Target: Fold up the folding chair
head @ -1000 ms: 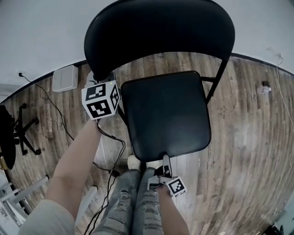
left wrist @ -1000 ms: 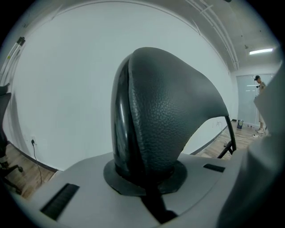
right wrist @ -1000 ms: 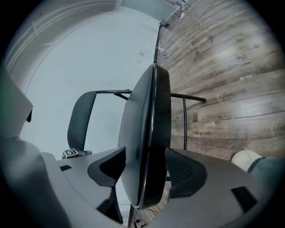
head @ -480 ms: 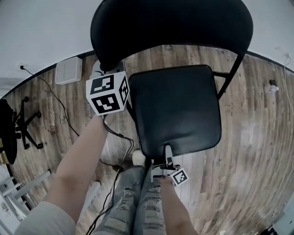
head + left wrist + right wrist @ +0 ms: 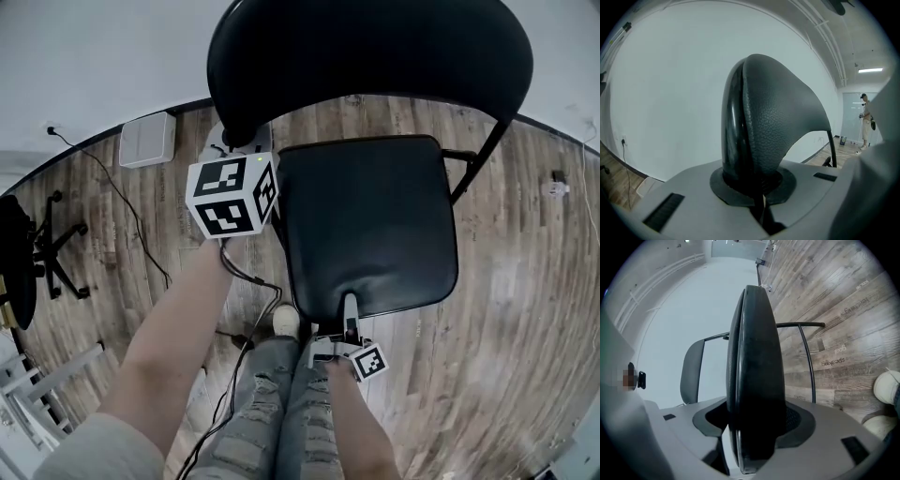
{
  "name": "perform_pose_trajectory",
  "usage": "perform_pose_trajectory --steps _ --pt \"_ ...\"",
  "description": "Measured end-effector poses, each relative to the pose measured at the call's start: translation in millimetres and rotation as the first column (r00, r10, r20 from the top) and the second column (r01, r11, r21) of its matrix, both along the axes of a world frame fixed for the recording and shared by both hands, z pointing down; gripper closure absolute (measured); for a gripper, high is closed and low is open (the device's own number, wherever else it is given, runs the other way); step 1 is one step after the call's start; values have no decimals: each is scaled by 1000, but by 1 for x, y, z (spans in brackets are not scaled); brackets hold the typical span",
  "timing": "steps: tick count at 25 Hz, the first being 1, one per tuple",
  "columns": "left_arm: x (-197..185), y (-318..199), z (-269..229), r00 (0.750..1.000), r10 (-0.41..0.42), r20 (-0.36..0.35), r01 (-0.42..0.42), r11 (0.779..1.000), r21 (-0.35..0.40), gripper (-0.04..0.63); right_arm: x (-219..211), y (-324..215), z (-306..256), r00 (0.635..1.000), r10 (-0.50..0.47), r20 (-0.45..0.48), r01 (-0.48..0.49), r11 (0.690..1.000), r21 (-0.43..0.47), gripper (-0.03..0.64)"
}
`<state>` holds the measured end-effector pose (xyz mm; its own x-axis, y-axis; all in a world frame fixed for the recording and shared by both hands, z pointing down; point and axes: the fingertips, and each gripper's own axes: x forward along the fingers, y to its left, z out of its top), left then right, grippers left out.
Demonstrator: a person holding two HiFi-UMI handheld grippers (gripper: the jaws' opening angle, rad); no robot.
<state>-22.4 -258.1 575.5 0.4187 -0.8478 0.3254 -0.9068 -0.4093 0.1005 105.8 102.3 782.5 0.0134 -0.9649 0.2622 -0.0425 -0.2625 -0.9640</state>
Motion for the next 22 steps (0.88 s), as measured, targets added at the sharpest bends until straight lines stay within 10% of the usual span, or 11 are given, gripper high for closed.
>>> perform_pose_trajectory --steps 10,22 --pt "-1 -18 -41 997 44 -60 -44 999 -8 578 -5 -54 -72 1000 2 11 1 949 -315 351" --pt "6 -86 -75 992 106 -64 -105 994 10 578 -28 -184 -163 966 -36 255 133 918 -373 368"
